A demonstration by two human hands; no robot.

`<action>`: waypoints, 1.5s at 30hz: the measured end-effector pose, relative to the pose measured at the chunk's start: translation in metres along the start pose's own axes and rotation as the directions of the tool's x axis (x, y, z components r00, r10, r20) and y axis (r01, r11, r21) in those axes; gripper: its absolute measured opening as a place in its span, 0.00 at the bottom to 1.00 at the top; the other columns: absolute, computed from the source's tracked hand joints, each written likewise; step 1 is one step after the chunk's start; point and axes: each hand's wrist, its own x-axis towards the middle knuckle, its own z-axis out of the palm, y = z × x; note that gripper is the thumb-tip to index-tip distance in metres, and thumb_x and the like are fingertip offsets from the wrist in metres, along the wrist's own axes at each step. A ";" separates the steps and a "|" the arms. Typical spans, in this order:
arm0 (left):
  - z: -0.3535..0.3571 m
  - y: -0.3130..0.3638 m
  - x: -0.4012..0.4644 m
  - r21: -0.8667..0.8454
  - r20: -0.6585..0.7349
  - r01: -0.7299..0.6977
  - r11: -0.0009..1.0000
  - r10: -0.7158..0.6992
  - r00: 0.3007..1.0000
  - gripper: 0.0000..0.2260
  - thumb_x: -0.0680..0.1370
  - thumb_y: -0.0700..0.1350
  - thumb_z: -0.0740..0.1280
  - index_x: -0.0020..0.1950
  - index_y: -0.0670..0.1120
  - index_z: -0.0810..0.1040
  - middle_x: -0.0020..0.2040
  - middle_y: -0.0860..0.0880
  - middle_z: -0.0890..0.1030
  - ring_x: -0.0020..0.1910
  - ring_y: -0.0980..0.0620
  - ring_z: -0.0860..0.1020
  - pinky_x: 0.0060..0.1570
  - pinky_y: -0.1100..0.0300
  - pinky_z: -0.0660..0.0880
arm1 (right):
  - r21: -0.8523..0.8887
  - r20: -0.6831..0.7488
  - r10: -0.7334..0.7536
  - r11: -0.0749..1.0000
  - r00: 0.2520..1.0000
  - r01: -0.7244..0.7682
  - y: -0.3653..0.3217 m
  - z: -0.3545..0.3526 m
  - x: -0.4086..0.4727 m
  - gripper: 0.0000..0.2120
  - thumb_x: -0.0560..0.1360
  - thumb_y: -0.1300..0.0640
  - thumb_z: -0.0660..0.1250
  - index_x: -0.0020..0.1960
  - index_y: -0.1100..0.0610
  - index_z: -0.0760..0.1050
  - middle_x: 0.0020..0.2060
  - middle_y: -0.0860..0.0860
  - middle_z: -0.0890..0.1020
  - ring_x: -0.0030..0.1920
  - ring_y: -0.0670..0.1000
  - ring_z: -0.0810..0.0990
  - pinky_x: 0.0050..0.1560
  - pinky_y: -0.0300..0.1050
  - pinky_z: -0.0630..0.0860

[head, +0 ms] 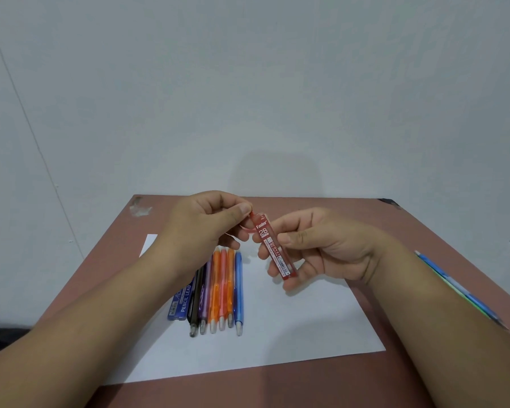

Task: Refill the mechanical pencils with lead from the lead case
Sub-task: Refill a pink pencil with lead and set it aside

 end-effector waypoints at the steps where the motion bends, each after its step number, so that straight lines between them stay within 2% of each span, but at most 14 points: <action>1: -0.001 0.000 0.001 -0.041 0.006 0.021 0.999 -0.021 1.000 0.08 0.81 0.42 0.66 0.52 0.41 0.83 0.43 0.43 0.85 0.38 0.51 0.81 0.35 0.61 0.78 | 0.026 0.008 -0.019 0.999 1.000 0.019 0.001 -0.001 0.000 0.15 0.77 0.62 0.67 0.63 0.64 0.80 0.55 0.64 0.83 0.50 0.61 0.85 0.44 0.56 0.85; 6: -0.006 -0.001 0.006 -0.228 0.019 0.126 0.965 -0.125 0.992 0.12 0.83 0.44 0.63 0.56 0.38 0.82 0.46 0.39 0.85 0.36 0.49 0.80 0.33 0.63 0.78 | 0.151 0.029 -0.076 0.986 0.997 0.071 0.003 -0.007 0.002 0.13 0.77 0.62 0.66 0.59 0.63 0.82 0.53 0.62 0.83 0.47 0.59 0.86 0.41 0.53 0.85; 10: -0.005 0.001 0.007 -0.356 0.089 0.259 0.898 -0.243 0.966 0.17 0.83 0.49 0.61 0.57 0.37 0.80 0.47 0.39 0.85 0.37 0.49 0.81 0.34 0.64 0.80 | 0.087 -0.133 -0.119 0.988 0.984 0.131 -0.001 -0.002 0.003 0.12 0.75 0.62 0.68 0.58 0.62 0.82 0.52 0.63 0.84 0.45 0.57 0.85 0.42 0.55 0.85; 13: -0.004 0.005 0.005 -0.411 0.233 0.431 0.803 -0.364 0.902 0.24 0.83 0.56 0.59 0.61 0.35 0.79 0.55 0.36 0.84 0.43 0.46 0.85 0.38 0.61 0.83 | -0.159 -0.364 -0.223 0.972 0.905 0.175 0.002 0.000 0.011 0.10 0.77 0.63 0.72 0.58 0.58 0.83 0.51 0.60 0.85 0.44 0.55 0.85 0.48 0.59 0.85; 15: -0.003 0.007 0.003 -0.409 0.306 0.513 0.755 -0.416 0.856 0.29 0.82 0.60 0.57 0.62 0.34 0.78 0.57 0.35 0.83 0.50 0.42 0.85 0.46 0.58 0.84 | -0.525 -0.440 -0.383 0.844 0.813 0.113 0.007 0.001 0.016 0.09 0.77 0.59 0.74 0.55 0.49 0.84 0.46 0.51 0.86 0.43 0.51 0.85 0.48 0.52 0.85; 16: -0.002 0.008 0.001 -0.413 0.332 0.536 0.736 -0.427 0.841 0.30 0.82 0.60 0.56 0.63 0.33 0.77 0.57 0.34 0.83 0.54 0.40 0.84 0.50 0.56 0.82 | -0.677 -0.407 -0.462 0.732 0.788 0.079 0.010 0.001 0.018 0.09 0.76 0.56 0.74 0.54 0.45 0.84 0.43 0.46 0.86 0.42 0.47 0.84 0.48 0.46 0.84; 18: -0.001 0.008 0.000 -0.439 0.362 0.565 0.698 -0.438 0.823 0.32 0.82 0.61 0.55 0.63 0.32 0.76 0.58 0.33 0.82 0.57 0.37 0.83 0.53 0.53 0.81 | -0.817 -0.307 -0.561 0.569 0.769 0.090 0.014 0.002 0.020 0.10 0.75 0.56 0.74 0.54 0.44 0.84 0.42 0.41 0.85 0.42 0.42 0.82 0.46 0.36 0.79; 22: -0.001 0.010 0.001 -0.458 0.388 0.582 0.672 -0.437 0.811 0.33 0.82 0.62 0.55 0.66 0.31 0.74 0.60 0.33 0.81 0.59 0.36 0.81 0.59 0.50 0.78 | -0.890 -0.275 -0.669 0.450 0.690 0.082 0.013 -0.003 0.020 0.13 0.74 0.58 0.75 0.57 0.47 0.84 0.47 0.42 0.84 0.49 0.43 0.82 0.50 0.39 0.79; 28: -0.003 0.012 -0.001 -0.537 0.424 0.589 0.604 -0.410 0.807 0.34 0.83 0.62 0.55 0.69 0.31 0.71 0.62 0.31 0.79 0.61 0.36 0.80 0.63 0.50 0.74 | -0.949 -0.207 -0.787 0.306 0.582 0.076 0.011 -0.008 0.021 0.15 0.72 0.62 0.74 0.56 0.50 0.85 0.47 0.44 0.83 0.49 0.44 0.81 0.51 0.40 0.78; 33: 0.002 0.015 -0.004 -0.567 0.467 0.603 0.561 -0.385 0.796 0.34 0.82 0.61 0.56 0.70 0.30 0.69 0.63 0.31 0.78 0.62 0.36 0.80 0.62 0.49 0.76 | -0.961 -0.202 -0.812 0.272 0.547 0.048 0.009 -0.013 0.020 0.18 0.72 0.63 0.71 0.58 0.49 0.84 0.49 0.45 0.81 0.50 0.45 0.80 0.50 0.40 0.78; 37: 0.003 0.014 -0.005 -0.573 0.484 0.612 0.545 -0.378 0.789 0.36 0.81 0.62 0.56 0.72 0.30 0.66 0.64 0.30 0.77 0.62 0.35 0.79 0.60 0.48 0.77 | -0.982 -0.138 -0.835 0.187 0.533 0.038 0.008 -0.015 0.019 0.18 0.72 0.64 0.70 0.59 0.50 0.85 0.49 0.45 0.81 0.48 0.44 0.79 0.48 0.37 0.77; 41: 0.002 0.014 -0.004 -0.579 0.488 0.614 0.537 -0.374 0.788 0.38 0.81 0.64 0.56 0.73 0.30 0.65 0.64 0.31 0.78 0.61 0.36 0.80 0.58 0.51 0.80 | -0.994 -0.083 -0.847 0.110 0.525 0.021 0.008 -0.015 0.021 0.20 0.73 0.63 0.69 0.63 0.52 0.83 0.50 0.46 0.84 0.50 0.50 0.81 0.51 0.44 0.78; 43: 0.002 0.013 -0.004 -0.582 0.493 0.618 0.529 -0.374 0.785 0.40 0.80 0.65 0.57 0.74 0.31 0.64 0.65 0.31 0.77 0.61 0.36 0.81 0.56 0.51 0.81 | -0.991 -0.107 -0.830 0.137 0.547 0.013 0.006 -0.012 0.019 0.25 0.75 0.63 0.69 0.70 0.49 0.77 0.51 0.45 0.83 0.50 0.51 0.79 0.52 0.47 0.79; 45: 0.002 0.013 -0.005 -0.582 0.496 0.621 0.526 -0.375 0.783 0.41 0.79 0.66 0.57 0.74 0.31 0.64 0.65 0.31 0.77 0.61 0.36 0.81 0.56 0.51 0.81 | -0.975 -0.151 -0.782 0.217 0.605 0.036 0.004 -0.010 0.016 0.35 0.77 0.62 0.69 0.78 0.39 0.63 0.51 0.41 0.81 0.50 0.46 0.77 0.51 0.40 0.77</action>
